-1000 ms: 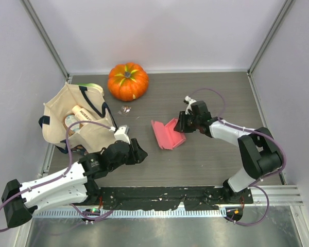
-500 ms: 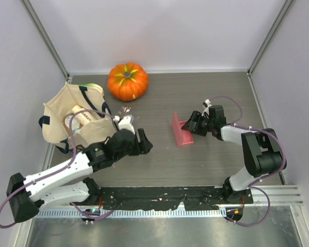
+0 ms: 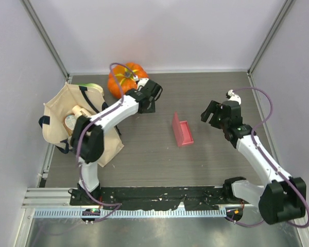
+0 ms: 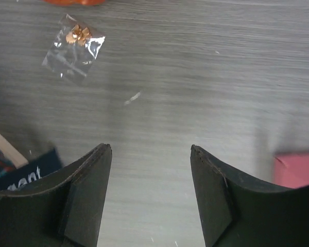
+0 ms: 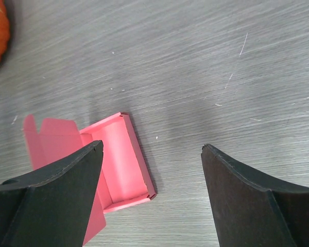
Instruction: Fold the paper box
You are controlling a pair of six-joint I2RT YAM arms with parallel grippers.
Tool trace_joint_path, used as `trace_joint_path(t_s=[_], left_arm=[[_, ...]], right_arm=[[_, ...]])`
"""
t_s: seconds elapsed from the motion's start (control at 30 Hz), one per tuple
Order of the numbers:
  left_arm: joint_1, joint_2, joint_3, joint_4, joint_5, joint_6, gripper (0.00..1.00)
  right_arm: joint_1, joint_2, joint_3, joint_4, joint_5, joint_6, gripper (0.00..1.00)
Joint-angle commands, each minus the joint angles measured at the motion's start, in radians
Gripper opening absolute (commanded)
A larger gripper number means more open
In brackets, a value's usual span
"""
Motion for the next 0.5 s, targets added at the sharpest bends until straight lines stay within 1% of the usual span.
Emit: trace_joint_path(t_s=[0.0,0.13,0.2,0.27,0.33,0.37,0.47], left_arm=[[0.049,0.19,0.14,-0.112,-0.129,0.113,0.66],[0.124,0.261,0.169,-0.047,-0.109,0.165,0.67],[0.177,0.292,0.195,-0.054,-0.07,0.199,0.67],[0.208,0.298,0.197,-0.039,-0.028,0.205,0.69],[0.25,0.29,0.162,0.025,0.001,0.228,0.71],[0.265,0.292,0.159,0.032,0.051,0.231,0.73],[0.307,0.301,0.154,0.064,0.087,0.247,0.75]], right_arm=[[-0.001,-0.086,0.02,-0.063,-0.007,-0.025,0.82],[0.0,-0.141,0.007,-0.072,-0.052,-0.039,0.82],[0.0,-0.166,-0.003,-0.071,-0.093,-0.043,0.82],[0.0,-0.185,-0.019,-0.06,-0.107,-0.042,0.82],[0.0,-0.193,-0.025,-0.055,-0.11,-0.042,0.82],[0.0,-0.196,-0.028,-0.054,-0.118,-0.043,0.82],[0.0,-0.202,-0.03,-0.052,-0.127,-0.043,0.82]])
